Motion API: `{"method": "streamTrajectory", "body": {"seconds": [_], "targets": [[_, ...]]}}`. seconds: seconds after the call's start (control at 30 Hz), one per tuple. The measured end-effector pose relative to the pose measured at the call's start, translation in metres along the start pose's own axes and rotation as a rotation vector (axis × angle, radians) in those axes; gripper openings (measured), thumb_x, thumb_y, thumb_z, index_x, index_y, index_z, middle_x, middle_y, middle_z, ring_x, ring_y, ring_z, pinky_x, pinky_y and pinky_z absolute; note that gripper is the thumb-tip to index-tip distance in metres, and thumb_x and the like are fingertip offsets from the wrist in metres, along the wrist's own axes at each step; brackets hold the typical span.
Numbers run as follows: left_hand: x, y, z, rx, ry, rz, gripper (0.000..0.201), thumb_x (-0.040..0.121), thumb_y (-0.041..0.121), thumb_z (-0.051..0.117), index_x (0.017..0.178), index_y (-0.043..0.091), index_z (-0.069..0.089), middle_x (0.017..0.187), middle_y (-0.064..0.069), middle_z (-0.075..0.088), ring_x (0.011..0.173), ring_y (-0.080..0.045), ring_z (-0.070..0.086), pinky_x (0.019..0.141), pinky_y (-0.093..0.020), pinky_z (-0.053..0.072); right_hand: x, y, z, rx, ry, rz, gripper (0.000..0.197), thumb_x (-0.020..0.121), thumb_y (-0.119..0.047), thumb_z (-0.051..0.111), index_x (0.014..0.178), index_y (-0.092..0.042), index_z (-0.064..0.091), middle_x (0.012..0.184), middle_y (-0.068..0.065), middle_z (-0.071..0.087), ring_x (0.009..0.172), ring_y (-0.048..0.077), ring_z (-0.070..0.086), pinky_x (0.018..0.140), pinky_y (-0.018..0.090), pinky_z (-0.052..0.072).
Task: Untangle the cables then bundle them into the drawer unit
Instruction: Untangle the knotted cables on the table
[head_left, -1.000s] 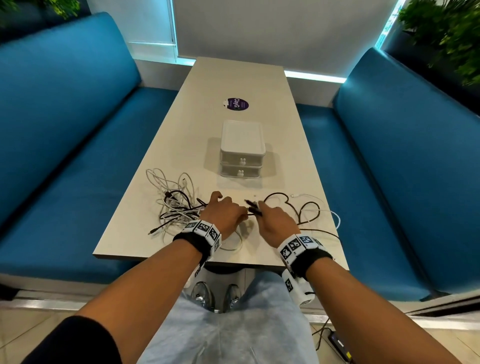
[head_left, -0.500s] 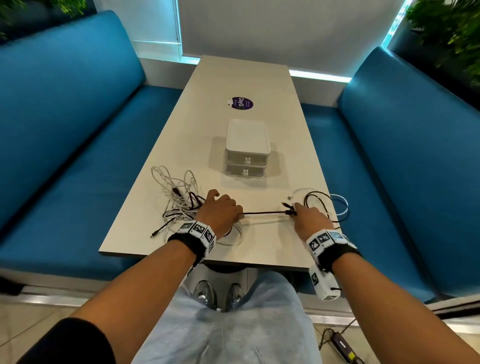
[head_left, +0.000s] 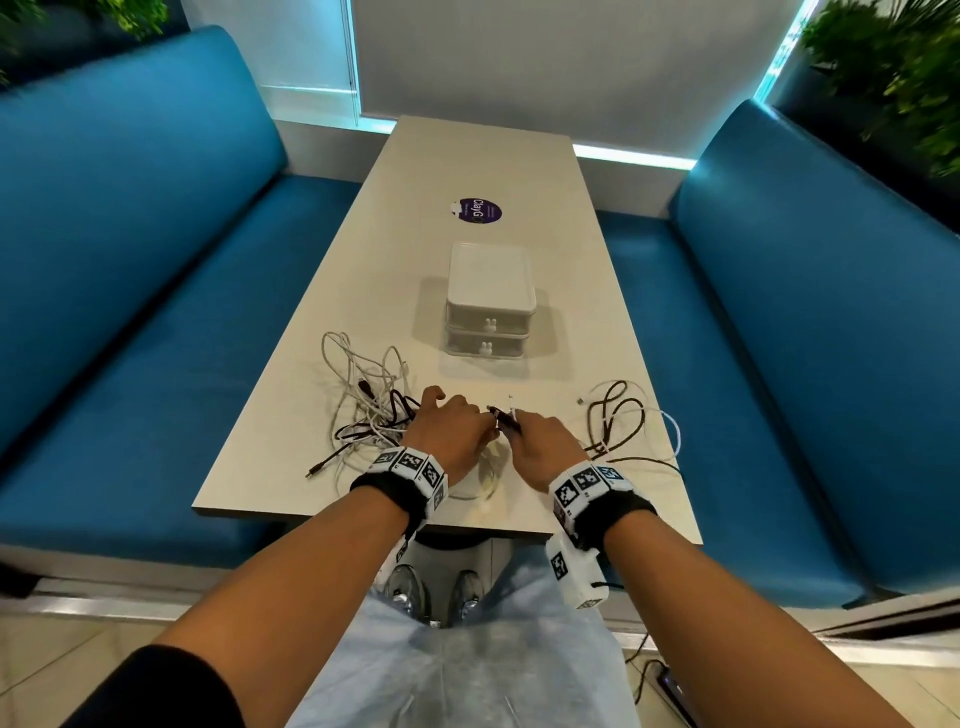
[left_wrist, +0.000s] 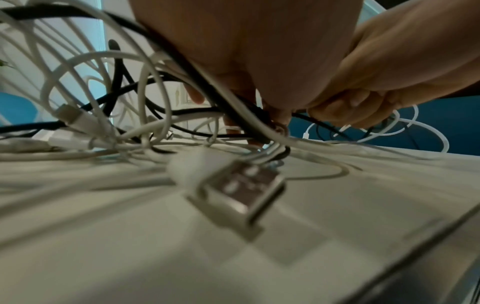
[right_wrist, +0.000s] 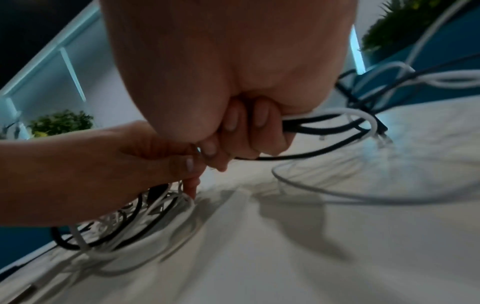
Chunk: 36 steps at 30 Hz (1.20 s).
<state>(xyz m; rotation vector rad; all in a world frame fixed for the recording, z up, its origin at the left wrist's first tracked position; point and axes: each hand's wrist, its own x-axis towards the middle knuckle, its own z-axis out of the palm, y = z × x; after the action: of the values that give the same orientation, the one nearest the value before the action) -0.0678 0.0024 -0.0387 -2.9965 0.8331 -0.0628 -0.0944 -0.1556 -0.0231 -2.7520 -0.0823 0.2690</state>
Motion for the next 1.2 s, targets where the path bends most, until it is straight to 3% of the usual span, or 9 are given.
{"method": "streamTrajectory", "body": {"seconds": [0.3, 0.5, 0.6, 0.7, 0.8, 0.93, 1.03, 1.1, 1.2], "targets": [[-0.003, -0.011, 0.001, 0.048, 0.001, 0.054, 0.031, 0.103, 0.040, 0.038, 0.105, 0.025, 0.065, 0.101, 0.005, 0.068, 0.111, -0.020, 0.054, 0.104, -0.048, 0.022, -0.006, 0.020, -0.007, -0.228, 0.025, 0.001, 0.026, 0.100, -0.034, 0.042, 0.117, -0.018, 0.054, 0.103, 0.014, 0.064, 0.093, 0.035, 0.063, 0.074, 0.039, 0.051], [-0.008, -0.027, 0.000, 0.030, 0.007, 0.030, 0.032, 0.103, 0.042, 0.035, 0.109, 0.030, 0.064, 0.103, 0.008, 0.067, 0.113, -0.018, 0.052, 0.105, -0.049, 0.017, -0.011, 0.063, -0.036, -0.306, 0.024, 0.288, 0.024, 0.093, -0.016, 0.046, 0.114, -0.018, 0.058, 0.102, 0.007, 0.065, 0.094, 0.028, 0.064, 0.078, 0.038, 0.053], [-0.007, -0.020, 0.002, 0.036, 0.013, 0.016, 0.032, 0.103, 0.043, 0.035, 0.109, 0.031, 0.064, 0.103, 0.007, 0.067, 0.111, -0.019, 0.052, 0.104, -0.049, 0.017, -0.014, 0.062, -0.030, -0.251, 0.058, 0.315, 0.023, 0.093, -0.018, 0.044, 0.111, -0.016, 0.059, 0.100, 0.007, 0.065, 0.091, 0.028, 0.063, 0.072, 0.035, 0.049], [-0.006, -0.016, 0.002, 0.041, -0.004, 0.002, 0.032, 0.103, 0.042, 0.034, 0.109, 0.032, 0.064, 0.104, 0.006, 0.066, 0.111, -0.021, 0.052, 0.105, -0.050, 0.019, -0.013, 0.047, -0.024, -0.186, 0.151, 0.280, 0.025, 0.097, -0.018, 0.038, 0.118, -0.015, 0.052, 0.102, 0.011, 0.065, 0.092, 0.032, 0.063, 0.068, 0.035, 0.043], [-0.005, -0.013, 0.000, 0.031, -0.006, -0.001, 0.030, 0.102, 0.041, 0.036, 0.107, 0.031, 0.064, 0.102, 0.006, 0.066, 0.109, -0.021, 0.053, 0.105, -0.051, 0.020, -0.013, 0.025, -0.015, -0.161, 0.192, 0.147, 0.031, 0.100, -0.024, 0.036, 0.129, -0.016, 0.044, 0.103, 0.015, 0.066, 0.092, 0.035, 0.064, 0.070, 0.039, 0.048], [-0.006, -0.011, -0.002, 0.011, 0.008, -0.001, 0.021, 0.099, 0.032, 0.042, 0.104, 0.032, 0.063, 0.097, 0.007, 0.066, 0.109, -0.020, 0.054, 0.103, -0.050, 0.022, -0.013, -0.007, 0.002, -0.066, 0.037, -0.082, 0.026, 0.094, -0.023, 0.043, 0.119, -0.015, 0.047, 0.094, 0.013, 0.068, 0.087, 0.036, 0.064, 0.072, 0.042, 0.053], [-0.008, -0.013, 0.001, -0.012, 0.009, 0.006, 0.018, 0.098, 0.030, 0.045, 0.108, 0.035, 0.059, 0.096, 0.009, 0.067, 0.111, -0.017, 0.054, 0.104, -0.049, 0.021, -0.009, -0.013, 0.008, 0.033, -0.027, -0.103, 0.022, 0.093, -0.019, 0.044, 0.112, -0.010, 0.049, 0.095, 0.014, 0.069, 0.089, 0.035, 0.063, 0.076, 0.044, 0.052], [-0.010, -0.016, 0.003, -0.023, 0.012, 0.017, 0.014, 0.098, 0.031, 0.045, 0.102, 0.032, 0.058, 0.095, 0.009, 0.066, 0.112, -0.017, 0.053, 0.105, -0.048, 0.020, -0.007, -0.012, 0.010, 0.051, -0.040, -0.092, 0.018, 0.094, -0.023, 0.044, 0.108, -0.012, 0.050, 0.092, 0.014, 0.069, 0.087, 0.036, 0.063, 0.075, 0.045, 0.052], [-0.011, -0.017, 0.005, -0.005, 0.014, 0.037, 0.021, 0.101, 0.038, 0.040, 0.099, 0.027, 0.058, 0.096, 0.008, 0.065, 0.111, -0.018, 0.054, 0.105, -0.049, 0.021, -0.008, -0.005, 0.009, -0.086, 0.005, -0.102, 0.023, 0.098, -0.030, 0.042, 0.114, -0.014, 0.049, 0.092, 0.015, 0.067, 0.085, 0.037, 0.062, 0.068, 0.041, 0.051]]}}
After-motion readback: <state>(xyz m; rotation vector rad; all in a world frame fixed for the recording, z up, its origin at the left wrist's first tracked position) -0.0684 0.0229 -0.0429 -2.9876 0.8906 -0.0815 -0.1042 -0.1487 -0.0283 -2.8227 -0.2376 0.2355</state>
